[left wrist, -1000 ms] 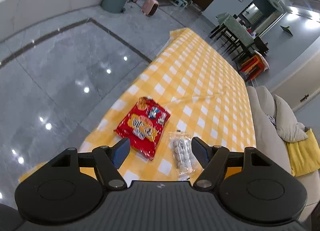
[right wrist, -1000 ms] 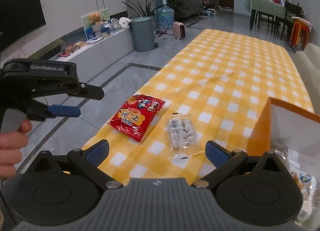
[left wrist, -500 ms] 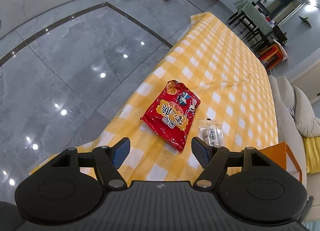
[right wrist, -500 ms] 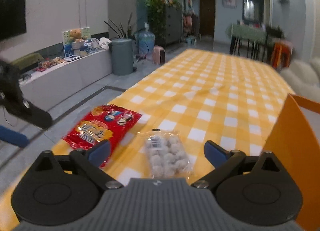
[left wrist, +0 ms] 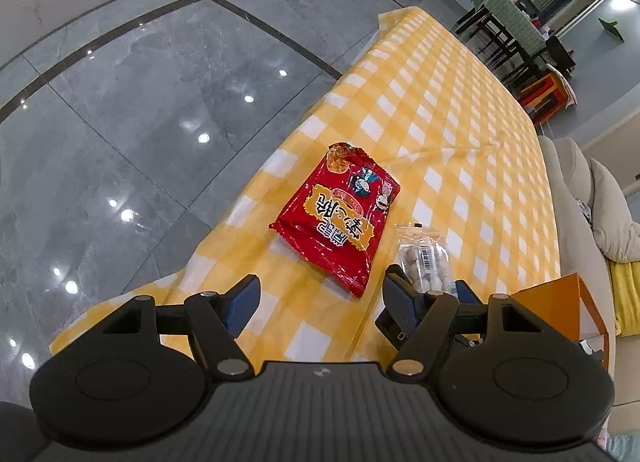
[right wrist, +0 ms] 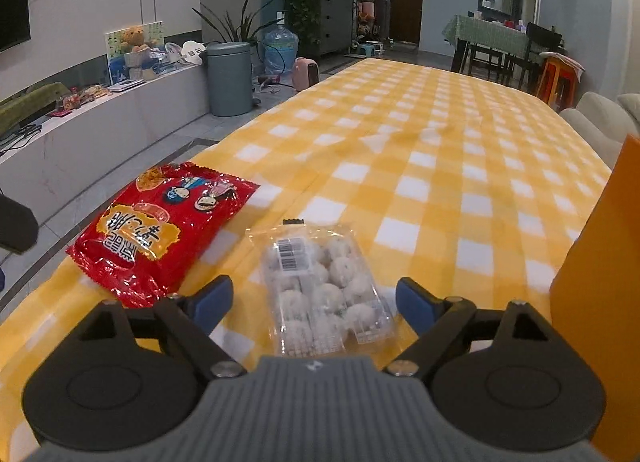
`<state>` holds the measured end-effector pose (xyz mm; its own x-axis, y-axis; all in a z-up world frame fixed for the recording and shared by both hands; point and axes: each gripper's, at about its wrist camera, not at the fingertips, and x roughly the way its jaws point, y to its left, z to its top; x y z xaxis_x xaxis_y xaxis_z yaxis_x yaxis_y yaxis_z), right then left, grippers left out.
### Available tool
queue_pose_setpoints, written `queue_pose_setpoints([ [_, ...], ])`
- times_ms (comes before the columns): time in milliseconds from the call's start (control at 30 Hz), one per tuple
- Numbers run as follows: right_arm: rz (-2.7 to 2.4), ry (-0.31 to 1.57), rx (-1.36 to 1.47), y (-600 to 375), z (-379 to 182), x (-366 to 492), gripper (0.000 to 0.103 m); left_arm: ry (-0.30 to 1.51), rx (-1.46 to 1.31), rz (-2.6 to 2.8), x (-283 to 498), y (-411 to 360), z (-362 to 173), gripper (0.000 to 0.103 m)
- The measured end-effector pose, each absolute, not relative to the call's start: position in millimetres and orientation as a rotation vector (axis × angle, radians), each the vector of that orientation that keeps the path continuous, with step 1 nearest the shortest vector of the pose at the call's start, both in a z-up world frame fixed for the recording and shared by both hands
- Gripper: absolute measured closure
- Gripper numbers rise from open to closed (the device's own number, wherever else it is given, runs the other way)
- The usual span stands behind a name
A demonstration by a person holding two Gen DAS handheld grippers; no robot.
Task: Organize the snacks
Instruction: 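Grasp the clear bag of white balls with the right tool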
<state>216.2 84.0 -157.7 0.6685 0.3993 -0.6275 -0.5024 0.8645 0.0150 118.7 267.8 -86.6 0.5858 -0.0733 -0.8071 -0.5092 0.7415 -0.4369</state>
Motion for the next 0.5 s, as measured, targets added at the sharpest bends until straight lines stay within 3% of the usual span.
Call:
queue_pose_setpoints([
  [100,0.508,0.665,-0.168,85,-158,217,0.018,0.921,-0.676,0.247,119,262,-90,0.021],
  [167,0.495,0.656,-0.162,84,-158,218,0.032,0.919,-0.642,0.226,120,257,-93,0.021],
  [200,0.478,0.646,-0.154,80,-157,216,0.044,0.92,-0.624,0.229,120,255,-94,0.021],
  [500,0.458,0.64,-0.156,81,-156,218,0.045,0.848,-0.478,0.241,154,246,-75,0.02],
])
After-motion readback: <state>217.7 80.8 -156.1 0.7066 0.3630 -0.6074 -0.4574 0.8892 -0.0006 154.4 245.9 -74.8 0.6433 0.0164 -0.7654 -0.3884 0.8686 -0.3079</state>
